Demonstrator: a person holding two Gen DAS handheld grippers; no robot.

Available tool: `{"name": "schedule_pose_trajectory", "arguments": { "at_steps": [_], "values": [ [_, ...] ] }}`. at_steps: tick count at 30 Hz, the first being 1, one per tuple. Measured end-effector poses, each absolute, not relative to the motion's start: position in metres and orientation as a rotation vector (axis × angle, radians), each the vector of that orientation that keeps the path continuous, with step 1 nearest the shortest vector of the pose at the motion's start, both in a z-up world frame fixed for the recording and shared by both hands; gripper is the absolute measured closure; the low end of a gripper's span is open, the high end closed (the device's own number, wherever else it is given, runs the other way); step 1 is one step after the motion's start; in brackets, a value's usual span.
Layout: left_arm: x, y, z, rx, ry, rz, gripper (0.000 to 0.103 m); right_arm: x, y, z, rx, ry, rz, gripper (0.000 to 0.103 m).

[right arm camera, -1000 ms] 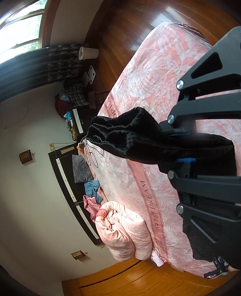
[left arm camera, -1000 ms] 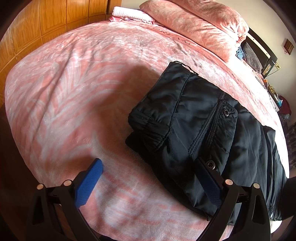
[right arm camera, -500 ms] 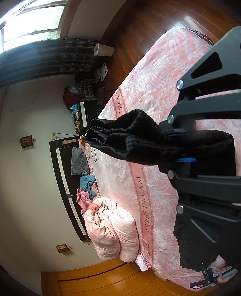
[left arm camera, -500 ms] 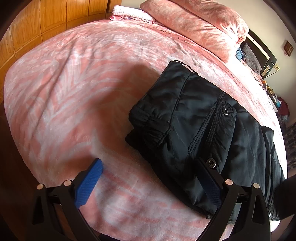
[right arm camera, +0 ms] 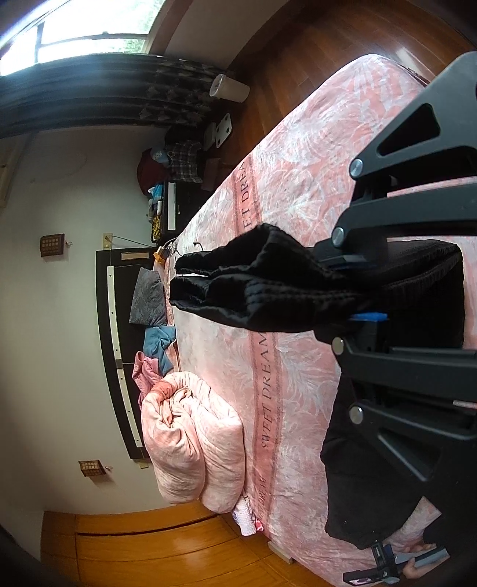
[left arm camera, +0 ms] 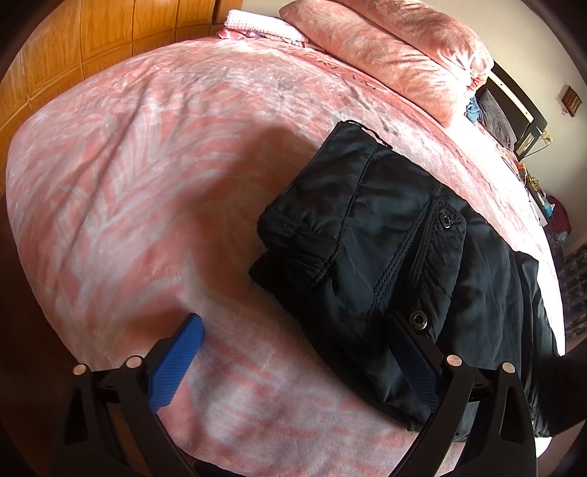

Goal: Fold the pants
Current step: 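Lift the held pant leg up off the bed with the right tool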

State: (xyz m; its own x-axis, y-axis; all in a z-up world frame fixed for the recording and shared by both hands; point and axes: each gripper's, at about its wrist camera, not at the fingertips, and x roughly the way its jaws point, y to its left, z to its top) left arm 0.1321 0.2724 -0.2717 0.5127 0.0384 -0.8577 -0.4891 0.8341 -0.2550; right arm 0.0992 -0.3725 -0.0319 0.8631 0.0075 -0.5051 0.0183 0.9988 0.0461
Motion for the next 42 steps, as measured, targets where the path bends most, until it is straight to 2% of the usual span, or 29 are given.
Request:
{"name": "schedule_pose_trajectory", "arguments": {
  "at_steps": [24,42],
  "values": [
    [0.133,0.273,-0.273,-0.516,0.993,0.335,0.004,0.103,-0.310,-0.044,-0.107,0.528,0.046,0.089],
    [0.134,0.276,-0.276,-0.528,0.991,0.325,0.004,0.104,-0.249,-0.065,-0.373,0.518,0.053,0.089]
  ]
}}
